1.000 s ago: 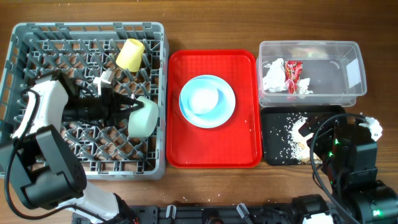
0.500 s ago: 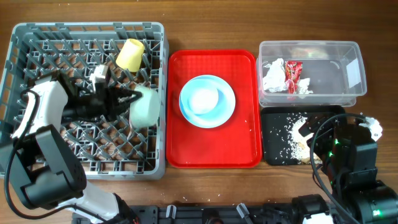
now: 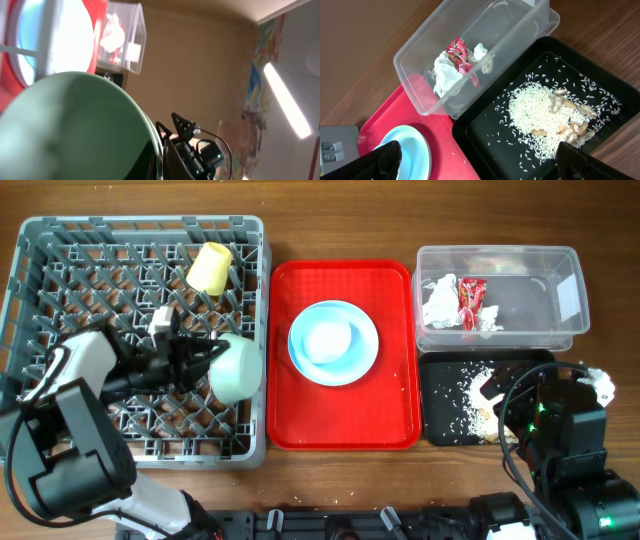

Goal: Sort waste into correct bins and load items into the dishwasher rack
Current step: 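Lower the green bowl into the rack and release it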

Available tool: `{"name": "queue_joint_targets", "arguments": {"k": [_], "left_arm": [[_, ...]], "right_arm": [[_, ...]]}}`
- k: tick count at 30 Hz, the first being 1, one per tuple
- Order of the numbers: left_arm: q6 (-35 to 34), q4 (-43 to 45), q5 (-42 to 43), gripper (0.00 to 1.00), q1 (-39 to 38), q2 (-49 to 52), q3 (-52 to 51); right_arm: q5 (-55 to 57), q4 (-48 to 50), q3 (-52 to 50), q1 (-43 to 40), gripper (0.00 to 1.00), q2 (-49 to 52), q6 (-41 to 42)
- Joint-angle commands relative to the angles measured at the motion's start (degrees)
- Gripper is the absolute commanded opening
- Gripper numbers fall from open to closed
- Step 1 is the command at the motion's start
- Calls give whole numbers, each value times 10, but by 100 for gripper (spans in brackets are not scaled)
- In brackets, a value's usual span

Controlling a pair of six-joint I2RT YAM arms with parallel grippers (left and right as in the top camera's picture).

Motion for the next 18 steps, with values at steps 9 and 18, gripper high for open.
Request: {"name": "queue_joint_targets", "arguments": {"k": [9,18], "left_arm": [[12,27,-108,16,97,5,-19],[12,3,-108,40,116,-2,31]], "right_arm": [[-5,0,8,-3,100,1,4],[-5,0,8,-3,100,1,5]]}}
